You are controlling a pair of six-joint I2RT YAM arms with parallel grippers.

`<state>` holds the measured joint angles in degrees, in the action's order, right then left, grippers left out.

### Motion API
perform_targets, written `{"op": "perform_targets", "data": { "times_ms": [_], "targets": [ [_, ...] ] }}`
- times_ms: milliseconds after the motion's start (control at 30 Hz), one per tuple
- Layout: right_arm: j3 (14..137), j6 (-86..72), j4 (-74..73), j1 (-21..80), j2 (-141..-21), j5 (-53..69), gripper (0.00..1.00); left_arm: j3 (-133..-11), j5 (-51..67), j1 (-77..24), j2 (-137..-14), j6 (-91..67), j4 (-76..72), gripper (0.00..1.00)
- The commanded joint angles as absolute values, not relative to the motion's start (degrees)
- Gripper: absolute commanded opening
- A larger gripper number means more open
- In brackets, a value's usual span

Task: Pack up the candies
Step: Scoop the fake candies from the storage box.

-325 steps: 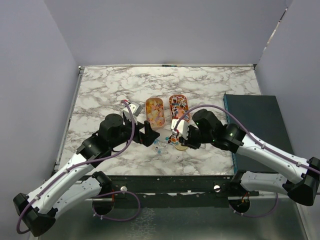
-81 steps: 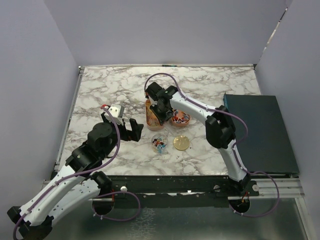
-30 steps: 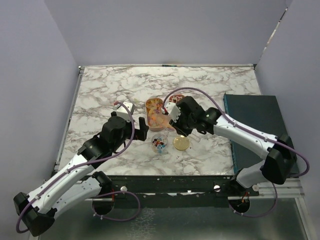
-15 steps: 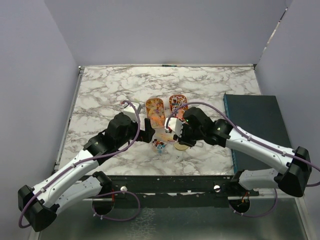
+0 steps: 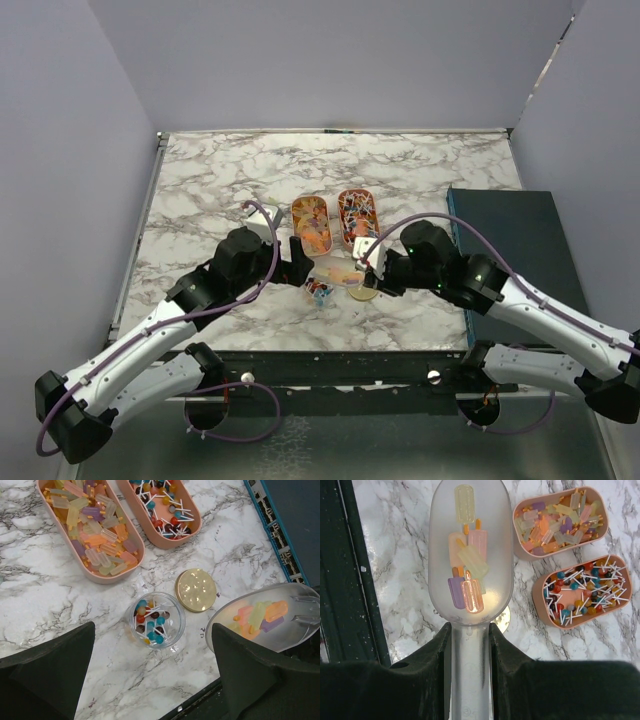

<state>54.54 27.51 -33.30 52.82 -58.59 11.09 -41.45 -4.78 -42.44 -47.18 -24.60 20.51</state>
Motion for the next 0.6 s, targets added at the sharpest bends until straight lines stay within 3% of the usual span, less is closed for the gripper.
{"op": "perform_targets", "data": {
  "times_ms": [0,300,567],
  "targets": [
    [53.16,27.28,-27.42,53.21,-54.34,15.23,0.00,-40.69,-4.04,-42.54,-46.16,-25.05,20.17,0.99],
    [50.61,25.89,-22.38,53.20,-49.11,18.83,0.00,-40.20,-3.69,-42.49,-45.29,-24.88,20.47,0.99],
    [51.87,25.80,-27.95,53.22,-53.12,15.09,0.00,-41.72,-5.65,-42.46,-44.40,-23.54,21.73,0.99]
  ]
}}
